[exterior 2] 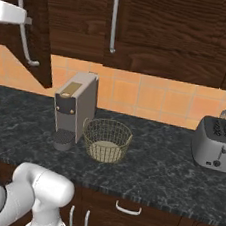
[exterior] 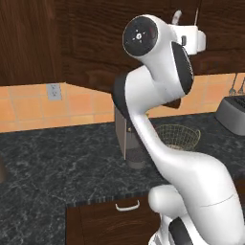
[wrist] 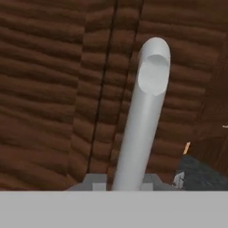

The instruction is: Open the cabinet, pick up the bread from the cabinet and place it in the basket. Then move the basket to the dining counter.

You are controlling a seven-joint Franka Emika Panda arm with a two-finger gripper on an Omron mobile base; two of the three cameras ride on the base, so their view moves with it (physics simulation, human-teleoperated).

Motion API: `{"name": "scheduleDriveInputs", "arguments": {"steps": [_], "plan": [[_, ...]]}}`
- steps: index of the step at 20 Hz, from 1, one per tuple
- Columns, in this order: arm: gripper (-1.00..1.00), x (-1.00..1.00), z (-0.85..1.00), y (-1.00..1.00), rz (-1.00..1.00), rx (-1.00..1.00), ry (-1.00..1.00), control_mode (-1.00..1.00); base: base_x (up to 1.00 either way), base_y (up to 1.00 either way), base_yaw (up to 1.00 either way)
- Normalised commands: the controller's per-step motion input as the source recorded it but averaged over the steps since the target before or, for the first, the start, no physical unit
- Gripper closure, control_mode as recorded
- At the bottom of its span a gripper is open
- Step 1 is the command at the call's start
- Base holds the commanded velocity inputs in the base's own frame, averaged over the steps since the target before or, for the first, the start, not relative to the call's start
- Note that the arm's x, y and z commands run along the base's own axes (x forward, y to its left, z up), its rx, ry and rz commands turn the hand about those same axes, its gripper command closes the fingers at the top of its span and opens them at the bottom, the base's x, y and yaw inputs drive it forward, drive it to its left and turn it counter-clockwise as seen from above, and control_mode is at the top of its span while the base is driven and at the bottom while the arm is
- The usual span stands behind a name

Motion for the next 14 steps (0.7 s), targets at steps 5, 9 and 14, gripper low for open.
{"name": "scheduleDriveInputs", "arguments": {"steps": [5,9,14], "plan": [[-1.0,-0.62,0.0,0.86,-0.3,-0.14,0.05,-1.0,0.0,0.0,0.0],[-1.0,0.01,0.01,0.37,-0.2,-0.09,0.07,-1.0,0.0,0.0,0.0],[-1.0,-0.7,-0.05,0.14,-0.01,-0.06,-0.02,-1.0,0.0,0.0,0.0]]}}
